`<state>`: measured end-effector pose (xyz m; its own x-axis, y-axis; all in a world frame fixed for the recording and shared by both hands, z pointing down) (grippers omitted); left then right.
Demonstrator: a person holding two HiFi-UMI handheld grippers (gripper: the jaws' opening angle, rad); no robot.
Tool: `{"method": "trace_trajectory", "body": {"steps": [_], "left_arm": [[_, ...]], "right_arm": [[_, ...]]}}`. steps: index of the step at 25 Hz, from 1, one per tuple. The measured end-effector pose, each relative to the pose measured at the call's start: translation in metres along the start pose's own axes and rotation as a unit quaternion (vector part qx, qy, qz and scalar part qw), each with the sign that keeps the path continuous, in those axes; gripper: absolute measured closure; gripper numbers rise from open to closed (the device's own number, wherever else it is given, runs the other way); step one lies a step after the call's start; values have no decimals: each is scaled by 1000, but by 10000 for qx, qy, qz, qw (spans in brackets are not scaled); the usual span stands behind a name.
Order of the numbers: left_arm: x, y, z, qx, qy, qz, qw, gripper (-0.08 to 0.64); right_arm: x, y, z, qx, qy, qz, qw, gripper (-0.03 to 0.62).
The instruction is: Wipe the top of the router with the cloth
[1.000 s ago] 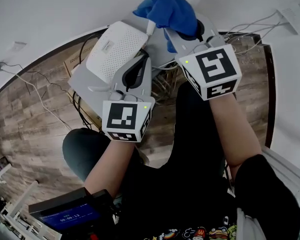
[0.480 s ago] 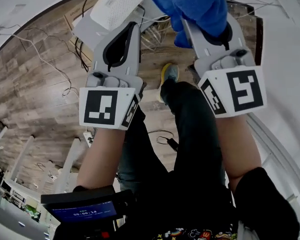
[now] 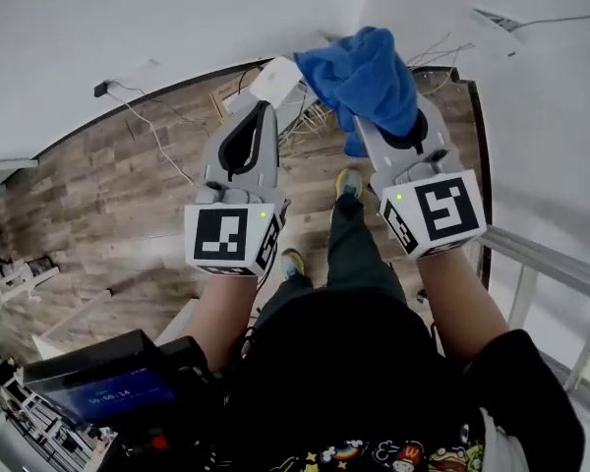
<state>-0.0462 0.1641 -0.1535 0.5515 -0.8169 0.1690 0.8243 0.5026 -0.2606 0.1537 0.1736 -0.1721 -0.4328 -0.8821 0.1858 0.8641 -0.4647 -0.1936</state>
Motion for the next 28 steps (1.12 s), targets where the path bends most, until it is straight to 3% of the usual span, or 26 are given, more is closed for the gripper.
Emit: {"method": "trace_trajectory", "body": {"steps": [3,9,14,18,23,28], "left_arm": [[-59,1,-21,77,291,4,9995,560],[-178,9,-42,152,441,-102,9989,560],[-249,5,-62,65,599,-331,9976,560],[-257,-5,-77,116,857,-414,9954,560],[-250,0,-53,200,917,-229,9953,560],[-264,19,-56,294,996,-10,9946,560]], "right_arm": [[-41,-52,-28,119,38,409,9991,482],[-120,-152,-59,268,-206,918,9952,485],[-144,-209,-100,195,-339,956,9946,486],[-128,-221,-126,81,-285,1001,9945,486],[-124,-228,-106,24,-145,1054,9943,486],[-148,-240,-102,40,-196,1134,9933,486]]}}
Point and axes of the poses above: the fingertips, and each gripper's own axes: x forward along the fingers, y to its right, z out of its underside, the point moved 9 cm from there along -x, backward along the fingers, and after that the axes turned 11 degrees about -x, right-handed, at the moved point
